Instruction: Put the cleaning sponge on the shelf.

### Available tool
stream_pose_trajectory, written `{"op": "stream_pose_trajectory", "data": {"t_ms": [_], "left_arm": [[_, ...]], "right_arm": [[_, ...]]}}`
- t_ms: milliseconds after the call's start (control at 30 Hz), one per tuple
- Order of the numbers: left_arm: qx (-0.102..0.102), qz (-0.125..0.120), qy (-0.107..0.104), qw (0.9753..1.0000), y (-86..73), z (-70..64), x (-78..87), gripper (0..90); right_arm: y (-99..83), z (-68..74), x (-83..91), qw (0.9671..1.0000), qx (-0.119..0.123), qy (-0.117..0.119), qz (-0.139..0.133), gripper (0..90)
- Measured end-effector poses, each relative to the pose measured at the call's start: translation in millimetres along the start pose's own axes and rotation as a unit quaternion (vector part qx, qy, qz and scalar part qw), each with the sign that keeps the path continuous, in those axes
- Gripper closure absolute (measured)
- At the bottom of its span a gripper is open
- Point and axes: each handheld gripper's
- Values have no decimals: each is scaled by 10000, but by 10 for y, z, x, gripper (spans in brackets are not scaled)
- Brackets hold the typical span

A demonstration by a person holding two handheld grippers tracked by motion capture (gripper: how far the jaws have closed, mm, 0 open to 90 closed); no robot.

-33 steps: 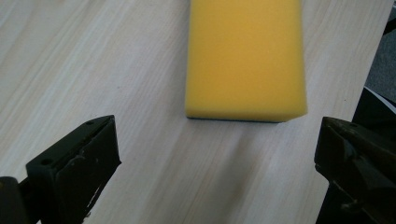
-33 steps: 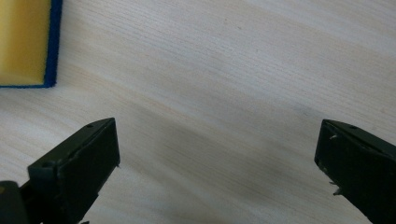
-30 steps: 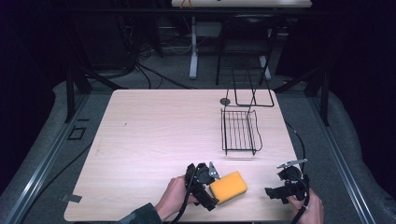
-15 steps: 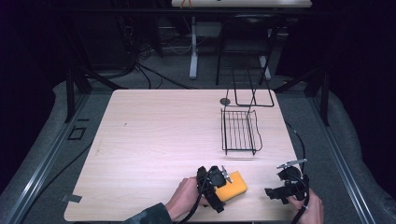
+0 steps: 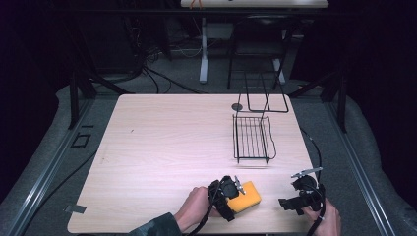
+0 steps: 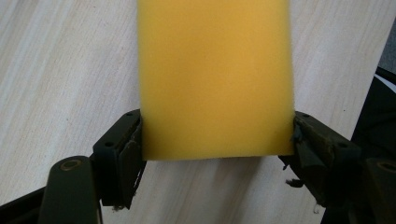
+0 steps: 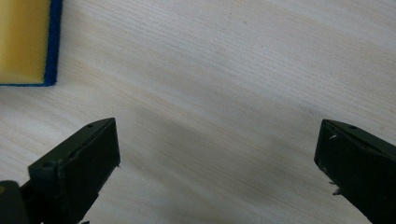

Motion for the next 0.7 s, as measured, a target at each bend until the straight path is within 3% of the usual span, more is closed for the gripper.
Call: {"op": "stream_pose_trajectory", "data": {"t_ms": [300,700], "left_arm": [[8,-182,-36,9998,-17,61,69,281],[-41,-332,71,9994,-34,213,177,280]], "right_arm": [[-1,-1,0,10000,3,-8,4,0],[-2,-2,0,10000,13,-19,17,0]]}}
Point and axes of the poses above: each handheld gripper's, and its own axes: x roughly backward along the jaws, y roughly out of its top, z roughly to its left, and after that the axes turned 12 degrees about y, right-handed
